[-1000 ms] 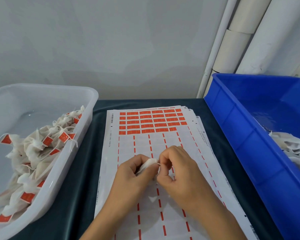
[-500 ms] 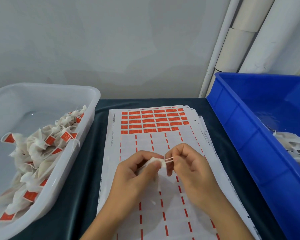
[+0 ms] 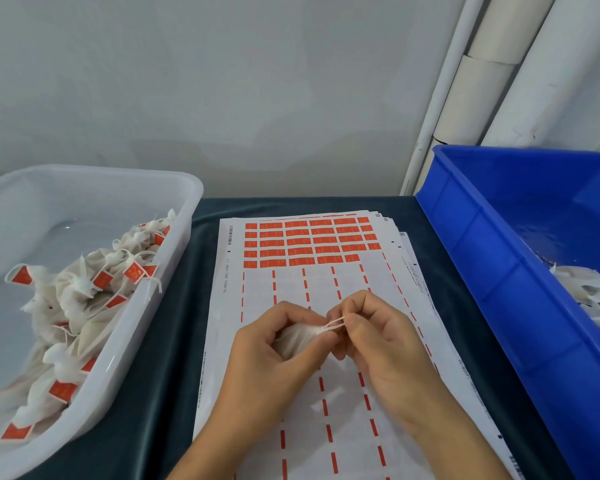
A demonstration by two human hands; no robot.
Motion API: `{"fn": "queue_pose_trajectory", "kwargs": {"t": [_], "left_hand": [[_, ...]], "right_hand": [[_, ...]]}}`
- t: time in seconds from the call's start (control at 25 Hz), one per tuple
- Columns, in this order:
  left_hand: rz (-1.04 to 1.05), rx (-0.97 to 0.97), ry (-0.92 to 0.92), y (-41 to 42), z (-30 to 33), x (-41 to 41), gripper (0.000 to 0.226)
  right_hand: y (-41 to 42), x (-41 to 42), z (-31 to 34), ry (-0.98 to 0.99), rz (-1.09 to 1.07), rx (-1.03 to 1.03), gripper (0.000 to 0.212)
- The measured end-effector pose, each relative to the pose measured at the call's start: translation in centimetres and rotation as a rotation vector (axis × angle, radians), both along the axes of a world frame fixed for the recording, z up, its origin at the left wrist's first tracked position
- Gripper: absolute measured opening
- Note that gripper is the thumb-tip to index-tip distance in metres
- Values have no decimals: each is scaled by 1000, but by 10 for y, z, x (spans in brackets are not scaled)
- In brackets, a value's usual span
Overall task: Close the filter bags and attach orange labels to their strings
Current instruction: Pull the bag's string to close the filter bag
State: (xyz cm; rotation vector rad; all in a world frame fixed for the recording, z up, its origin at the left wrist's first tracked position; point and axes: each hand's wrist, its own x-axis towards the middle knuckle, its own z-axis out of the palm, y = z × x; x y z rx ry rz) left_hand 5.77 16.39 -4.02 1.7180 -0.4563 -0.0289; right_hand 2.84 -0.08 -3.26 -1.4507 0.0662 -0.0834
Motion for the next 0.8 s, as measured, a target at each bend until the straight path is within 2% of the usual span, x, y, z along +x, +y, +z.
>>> {"fn": "queue_pose_trajectory", "kwargs": {"t": [0.08,0.2,0.32,0.4,0.52,0.64,0.68,0.8], "left_hand": [[-5,17,5,0,-1,0,7],[-20,48,31,0,-4,0,17],[-31,59,43,0,-5,0,13],[-16,63,57,1,-7,1,11],[29,20,88,3,-9,6,10],[50,-34,110,3,-10,10,15],[49,-46,119,2,-10,11,14],[12,-67,141,2,-11,11,11]], "right_hand": [[-1,1,-1,30,1,74,18],[-1,2,0,72,45,305,22],[-4,1,-2,110,90,483,24],[-8,-1,-5,117,106,367,22],[-9,-4,-8,69,78,64,20],[-8,-7,-13,-42,49,-324,48],[-6,-7,-14,-85,50,-387,49],[-1,-7,-13,-184,5,-438,32]]}}
